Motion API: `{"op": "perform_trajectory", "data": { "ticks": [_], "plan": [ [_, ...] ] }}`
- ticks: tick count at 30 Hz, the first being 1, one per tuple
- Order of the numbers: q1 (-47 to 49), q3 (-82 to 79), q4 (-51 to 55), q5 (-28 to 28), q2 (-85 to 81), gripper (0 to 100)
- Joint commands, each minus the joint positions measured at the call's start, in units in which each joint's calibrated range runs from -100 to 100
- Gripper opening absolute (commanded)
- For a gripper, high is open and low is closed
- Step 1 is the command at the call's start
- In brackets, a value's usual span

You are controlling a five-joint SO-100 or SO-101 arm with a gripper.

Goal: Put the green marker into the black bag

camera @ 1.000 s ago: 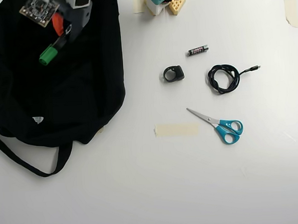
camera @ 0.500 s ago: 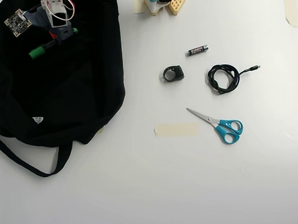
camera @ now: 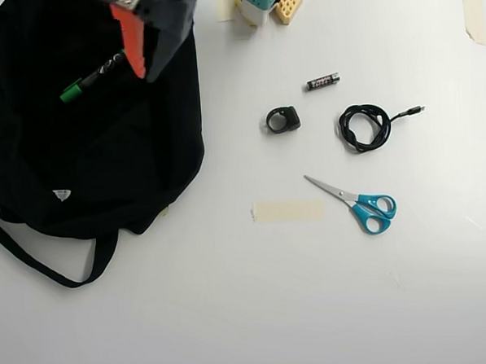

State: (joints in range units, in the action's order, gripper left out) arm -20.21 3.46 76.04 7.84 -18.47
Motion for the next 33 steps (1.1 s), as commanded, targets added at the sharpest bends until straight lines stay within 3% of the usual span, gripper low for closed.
{"op": "perform_trajectory", "data": {
  "ticks": [1, 3, 7, 13, 22, 33],
  "plan": [
    [11.23, 1.03, 3.37, -0.08, -8.58, 2],
    [17.89, 0.40, 3.46, 0.08, -10.66, 2],
    [18.56, -4.54, 11.38, 0.03, -16.05, 2],
    [21.03, -16.67, 11.64, 0.03, -24.68, 2],
    [21.25, -34.73, 4.92, 0.03, -36.47, 2],
    [22.15, -69.14, -9.63, 0.50, -57.21, 2]
  ]
}}
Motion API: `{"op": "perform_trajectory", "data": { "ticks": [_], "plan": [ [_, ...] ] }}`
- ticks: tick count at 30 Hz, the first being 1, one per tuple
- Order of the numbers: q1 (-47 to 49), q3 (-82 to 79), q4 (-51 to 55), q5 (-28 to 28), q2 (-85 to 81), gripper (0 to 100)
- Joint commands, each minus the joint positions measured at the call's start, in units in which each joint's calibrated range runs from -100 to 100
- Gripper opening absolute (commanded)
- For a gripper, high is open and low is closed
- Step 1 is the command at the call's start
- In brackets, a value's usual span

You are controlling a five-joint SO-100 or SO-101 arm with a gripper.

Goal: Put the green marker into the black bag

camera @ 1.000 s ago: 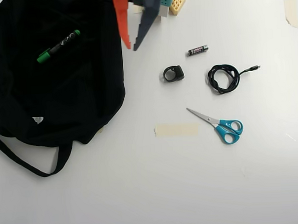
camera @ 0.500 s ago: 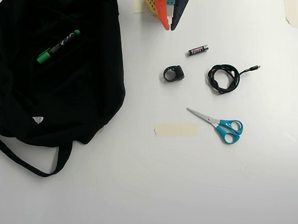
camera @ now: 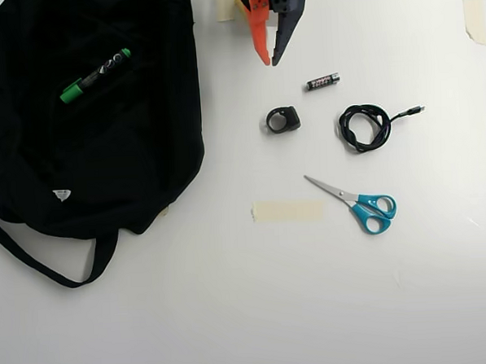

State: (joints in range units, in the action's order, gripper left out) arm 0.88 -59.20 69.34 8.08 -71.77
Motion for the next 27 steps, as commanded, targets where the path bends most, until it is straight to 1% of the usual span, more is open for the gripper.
{"op": "perform_trajectory", "data": {
  "ticks": [1, 6, 24, 27],
  "plan": [
    [1.74, -8.55, -3.54, -0.01, -4.99, 2],
    [3.61, -14.84, -3.88, -0.11, -7.73, 2],
    [2.56, -38.74, -3.54, -0.11, -25.24, 2],
    [1.74, -40.17, -2.85, -0.11, -26.90, 2]
  ]
}}
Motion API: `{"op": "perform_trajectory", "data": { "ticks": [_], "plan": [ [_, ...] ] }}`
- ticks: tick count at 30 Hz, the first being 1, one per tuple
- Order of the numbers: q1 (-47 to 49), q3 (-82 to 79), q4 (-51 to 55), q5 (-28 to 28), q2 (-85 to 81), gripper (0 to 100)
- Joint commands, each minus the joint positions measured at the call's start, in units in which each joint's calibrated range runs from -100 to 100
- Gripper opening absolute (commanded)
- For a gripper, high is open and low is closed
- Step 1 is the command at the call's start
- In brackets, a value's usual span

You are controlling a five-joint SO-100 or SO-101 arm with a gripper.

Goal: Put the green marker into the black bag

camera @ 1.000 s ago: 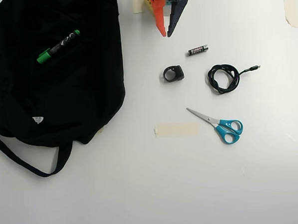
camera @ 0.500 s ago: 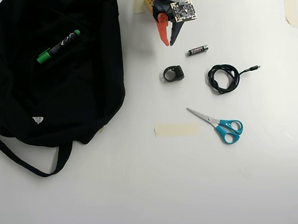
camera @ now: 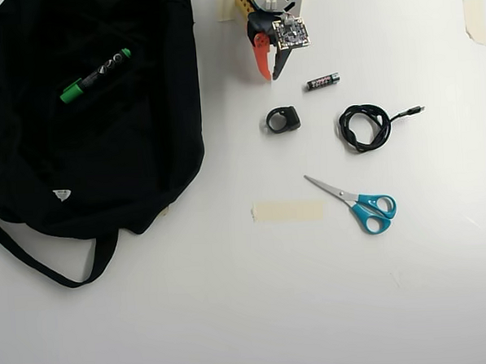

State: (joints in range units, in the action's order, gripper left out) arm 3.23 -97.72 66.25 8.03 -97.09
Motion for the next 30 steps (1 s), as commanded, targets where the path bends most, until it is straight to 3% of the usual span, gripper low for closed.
{"op": "perform_trajectory", "data": {
  "ticks": [1, 5, 30],
  "plan": [
    [-0.76, -1.65, 1.10, -0.06, -1.74, 2],
    [-0.84, -1.65, 5.84, -0.12, -1.91, 2],
    [-0.69, -1.65, 5.67, 0.09, -1.83, 2]
  ]
}}
